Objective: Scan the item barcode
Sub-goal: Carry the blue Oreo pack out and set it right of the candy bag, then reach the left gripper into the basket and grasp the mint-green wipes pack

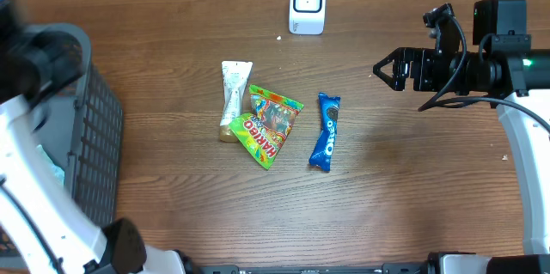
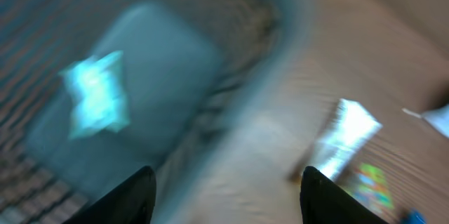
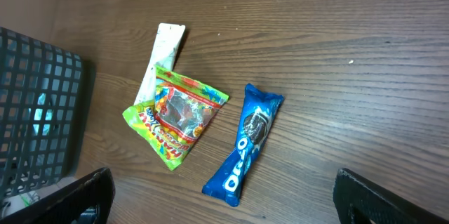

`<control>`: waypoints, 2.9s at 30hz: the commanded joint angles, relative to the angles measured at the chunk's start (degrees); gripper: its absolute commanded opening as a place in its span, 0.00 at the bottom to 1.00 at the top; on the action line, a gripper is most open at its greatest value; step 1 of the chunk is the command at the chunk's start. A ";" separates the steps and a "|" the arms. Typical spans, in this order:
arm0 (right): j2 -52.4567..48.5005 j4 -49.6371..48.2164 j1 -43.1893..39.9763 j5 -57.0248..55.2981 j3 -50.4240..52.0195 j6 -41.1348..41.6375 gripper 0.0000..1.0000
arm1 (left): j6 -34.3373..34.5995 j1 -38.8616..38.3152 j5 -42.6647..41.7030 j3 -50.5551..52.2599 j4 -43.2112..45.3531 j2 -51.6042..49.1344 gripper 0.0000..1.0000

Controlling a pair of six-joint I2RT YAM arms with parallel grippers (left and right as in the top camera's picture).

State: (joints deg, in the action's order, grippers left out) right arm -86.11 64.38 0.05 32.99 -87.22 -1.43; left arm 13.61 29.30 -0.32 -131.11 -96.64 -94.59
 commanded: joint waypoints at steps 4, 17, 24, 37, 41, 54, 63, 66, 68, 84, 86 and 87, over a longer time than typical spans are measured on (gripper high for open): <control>0.20 -0.94 0.26 0.13 -0.87 0.17 1.00 | 0.57 14.21 2.64 17.20 5.77 -0.66 0.55; 0.15 -1.70 0.26 0.13 -0.85 0.17 1.00 | -3.37 17.07 9.75 48.33 38.10 -0.66 0.52; 0.15 -1.88 0.26 0.11 -0.85 0.15 1.00 | -6.34 17.07 10.38 58.34 52.41 -0.68 0.68; 0.15 -2.14 0.26 0.13 -0.85 0.13 1.00 | -8.96 17.22 18.10 69.07 70.31 -1.42 0.68; 0.15 -2.14 0.26 0.11 -0.85 0.13 1.00 | -9.18 17.49 21.18 69.09 71.60 -1.42 0.69; 0.07 -2.08 0.26 0.13 1.84 0.13 1.00 | -11.63 20.94 21.16 69.09 73.20 -8.55 0.75; 0.04 -3.04 0.26 0.13 1.84 0.15 1.00 | -13.40 20.85 9.33 68.32 74.55 -9.64 0.04; 0.04 -3.13 0.26 0.13 1.84 0.15 1.00 | -13.03 20.72 6.75 67.08 73.31 -9.38 0.04; 0.04 -3.13 0.26 0.11 1.84 0.13 1.00 | -10.21 20.57 4.96 65.61 71.80 -8.74 0.04; 0.04 -3.91 0.26 0.13 1.84 0.15 1.00 | 3.58 18.67 -35.74 29.83 47.30 6.75 0.04; 0.04 -3.93 0.26 0.11 1.84 0.13 1.00 | 3.52 16.76 -40.54 27.19 47.12 9.07 0.04; 0.04 -3.98 0.26 0.11 1.84 0.13 1.00 | 3.45 15.34 -41.35 26.69 47.12 10.36 0.04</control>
State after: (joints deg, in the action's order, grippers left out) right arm -86.11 60.86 0.05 33.01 -85.67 -1.45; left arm 15.92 47.81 -28.60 -101.12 -48.88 -88.49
